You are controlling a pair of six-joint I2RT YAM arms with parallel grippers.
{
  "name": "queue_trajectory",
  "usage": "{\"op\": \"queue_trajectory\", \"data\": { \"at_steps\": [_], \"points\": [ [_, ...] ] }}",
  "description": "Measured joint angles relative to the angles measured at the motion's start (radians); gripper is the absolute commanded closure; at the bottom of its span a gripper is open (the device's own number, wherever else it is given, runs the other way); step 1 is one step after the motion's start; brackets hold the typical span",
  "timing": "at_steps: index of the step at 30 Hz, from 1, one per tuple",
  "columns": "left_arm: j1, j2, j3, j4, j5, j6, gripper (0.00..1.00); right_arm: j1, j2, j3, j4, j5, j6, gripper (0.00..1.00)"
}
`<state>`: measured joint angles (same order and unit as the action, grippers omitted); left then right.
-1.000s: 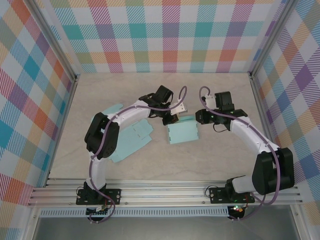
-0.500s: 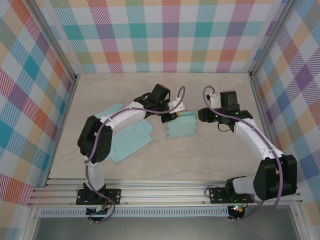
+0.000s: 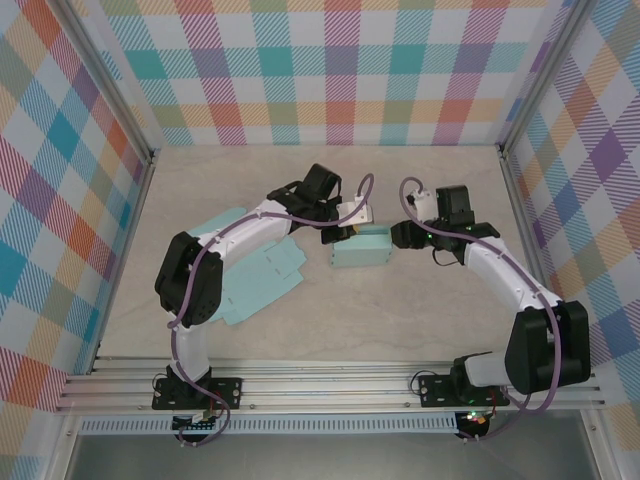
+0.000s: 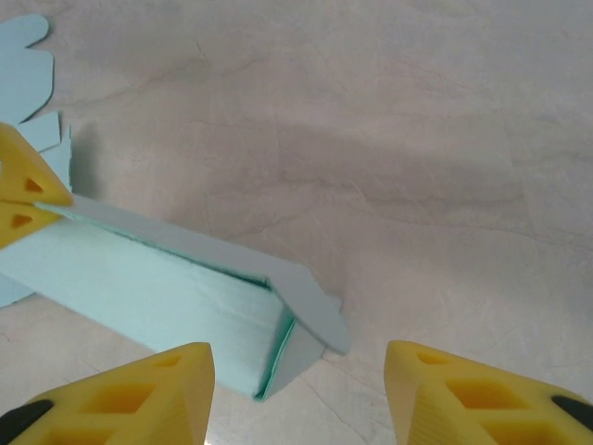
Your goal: Fold the paper box
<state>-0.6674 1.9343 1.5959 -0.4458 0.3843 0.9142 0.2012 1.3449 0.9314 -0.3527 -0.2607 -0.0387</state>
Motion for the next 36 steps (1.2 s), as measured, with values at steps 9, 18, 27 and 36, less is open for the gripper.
{"op": "queue_trajectory", "data": {
  "at_steps": [9, 18, 27, 36],
  "points": [
    [-0.002, 0.002, 0.029, -0.035, 0.019, 0.018, 1.0, 0.0, -0.052, -0.05, 0.023, -0.001, 0.0, 0.46],
    [-0.003, 0.008, 0.058, -0.061, 0.034, 0.023, 1.0, 0.0, -0.001, -0.042, 0.024, 0.014, 0.0, 0.53],
    [-0.003, 0.04, 0.075, -0.079, 0.034, 0.026, 1.0, 0.001, 0.034, 0.0, 0.028, -0.039, 0.004, 0.65],
    [-0.003, 0.043, 0.076, -0.08, 0.035, 0.026, 1.0, 0.002, 0.042, 0.003, 0.037, -0.043, 0.016, 0.64]
  ]
}}
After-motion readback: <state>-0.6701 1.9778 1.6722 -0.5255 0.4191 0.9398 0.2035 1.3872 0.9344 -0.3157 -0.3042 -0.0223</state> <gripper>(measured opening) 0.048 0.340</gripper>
